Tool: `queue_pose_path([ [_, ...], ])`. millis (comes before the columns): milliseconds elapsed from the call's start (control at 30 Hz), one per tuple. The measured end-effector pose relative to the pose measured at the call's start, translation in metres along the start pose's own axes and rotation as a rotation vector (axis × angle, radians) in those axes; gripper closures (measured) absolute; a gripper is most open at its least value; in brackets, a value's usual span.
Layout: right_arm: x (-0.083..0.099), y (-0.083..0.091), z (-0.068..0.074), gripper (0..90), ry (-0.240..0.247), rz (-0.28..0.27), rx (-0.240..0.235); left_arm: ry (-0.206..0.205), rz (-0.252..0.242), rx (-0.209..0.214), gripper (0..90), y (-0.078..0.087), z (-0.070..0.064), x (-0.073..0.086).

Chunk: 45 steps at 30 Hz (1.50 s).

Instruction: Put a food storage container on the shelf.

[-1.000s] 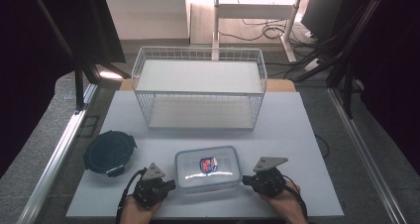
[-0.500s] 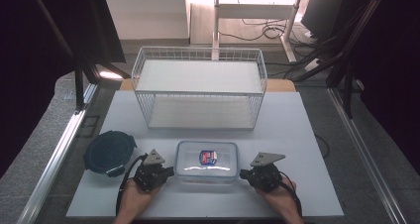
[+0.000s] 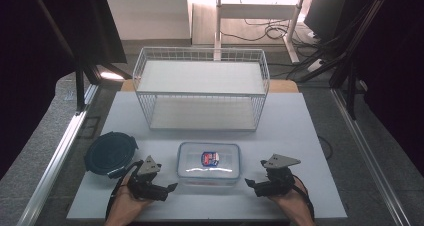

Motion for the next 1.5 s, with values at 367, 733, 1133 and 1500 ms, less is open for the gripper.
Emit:
queue_pose_path([
  [367,-0.001,0.008,-0.002,4.1,-0.044,-0.056,-0.032,0.017,-0.087,0.062,2.4,0.005,-0.002,-0.007],
  [733,-0.021,0.013,0.009,4.4,-0.013,-0.063,-0.022,0.043,-0.131,0.088,4.7,0.023,0.004,-0.039],
  [1133,-0.045,-0.003,0.019,0.2,-0.040,0.051,-0.118,0.027,-0.048,0.179,3.8,0.001,0.005,-0.080],
  [1500,-0.051,-0.027,0.018,4.4,-0.221,0.092,-0.292,0.127,0.013,0.344,1.4,-0.019,0.001,-0.065],
])
Point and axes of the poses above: each handheld gripper's, and its own axes: y roughly backward along the jaws, x roughly out of its underside, z roughly to its left, the point moved 10 cm from there along -y, roughly forward along the jaws, and after that the axes turned 10 degrees about z, right-handed, at the moved point
